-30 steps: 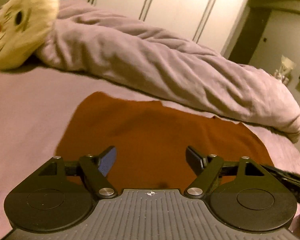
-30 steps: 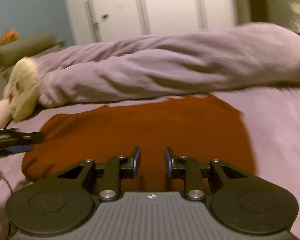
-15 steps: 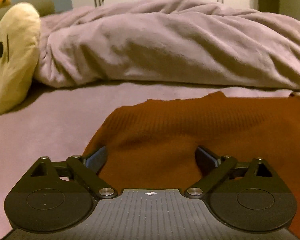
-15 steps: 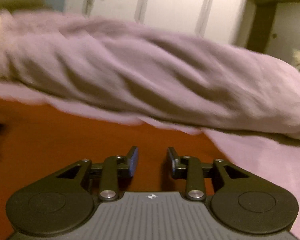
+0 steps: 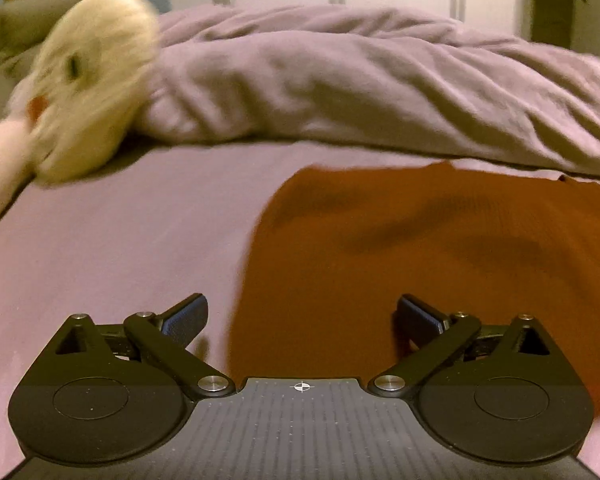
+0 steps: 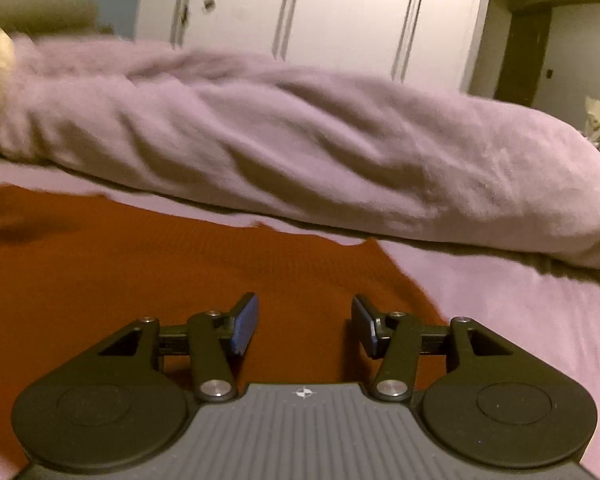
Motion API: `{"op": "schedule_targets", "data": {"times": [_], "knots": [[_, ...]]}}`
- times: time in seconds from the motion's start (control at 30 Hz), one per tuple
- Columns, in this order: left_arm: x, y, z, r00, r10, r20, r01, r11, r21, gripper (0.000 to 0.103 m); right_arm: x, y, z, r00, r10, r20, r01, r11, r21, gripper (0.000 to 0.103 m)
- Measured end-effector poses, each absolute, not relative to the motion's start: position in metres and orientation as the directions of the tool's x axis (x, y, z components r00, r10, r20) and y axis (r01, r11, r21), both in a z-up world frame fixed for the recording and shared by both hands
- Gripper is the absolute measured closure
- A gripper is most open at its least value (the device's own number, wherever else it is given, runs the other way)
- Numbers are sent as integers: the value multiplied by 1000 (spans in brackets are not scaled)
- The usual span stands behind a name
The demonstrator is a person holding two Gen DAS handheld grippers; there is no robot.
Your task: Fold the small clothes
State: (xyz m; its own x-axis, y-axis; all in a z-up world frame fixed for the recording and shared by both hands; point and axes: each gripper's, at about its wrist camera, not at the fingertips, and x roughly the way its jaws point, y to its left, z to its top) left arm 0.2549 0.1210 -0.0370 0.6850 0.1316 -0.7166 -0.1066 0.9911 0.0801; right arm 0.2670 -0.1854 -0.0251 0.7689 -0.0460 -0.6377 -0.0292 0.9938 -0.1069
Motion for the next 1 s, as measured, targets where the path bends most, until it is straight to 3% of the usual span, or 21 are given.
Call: {"op": "schedule_targets", "data": {"times": [0.2, 0.27, 0.33, 0.43, 0.53, 0.67, 0.83, 0.93, 0.97, 1.0], "knots": [[207, 167, -31, 638, -17, -770, -222, 954, -204, 0, 207, -139, -16, 776, 84, -625, -132, 991, -30, 55], [207, 179, -33, 627, -91, -774, -243, 921, -305, 0, 206, -124, -20, 765, 101, -636, -154, 988, -28, 75], [211, 187, -36, 623, -143, -769, -253, 893, -372, 2, 209, -114, -27, 761, 94, -642, -184, 980, -75, 81], [221, 192, -40, 618, -178, -766, -251, 879, -406, 6, 212, -105, -43, 751, 65, -657, -230, 959, -168, 81], [235, 193, -44, 596, -223, -771, -220, 878, -424, 7, 213, -108, -30, 732, 80, -676, -220, 968, -124, 81], [256, 194, -41, 575, -308, -758, -184, 854, -486, 31, 202, -120, -17, 732, 108, -673, -198, 979, -57, 80], [279, 193, -55, 541, -360, -760, -197, 825, -530, 30, 182, -126, -9, 737, 126, -665, -195, 980, -31, 80], [290, 203, -62, 532, -400, -746, -250, 768, -590, 62, 174, -128, -4, 739, 144, -658, -195, 981, -4, 78], [291, 206, -65, 523, -401, -753, -274, 757, -593, 79, 173, -128, -2, 741, 151, -654, -197, 980, 3, 77], [294, 209, -66, 514, -420, -748, -285, 738, -611, 80, 171, -128, -2, 741, 154, -653, -198, 980, 6, 77]]}}
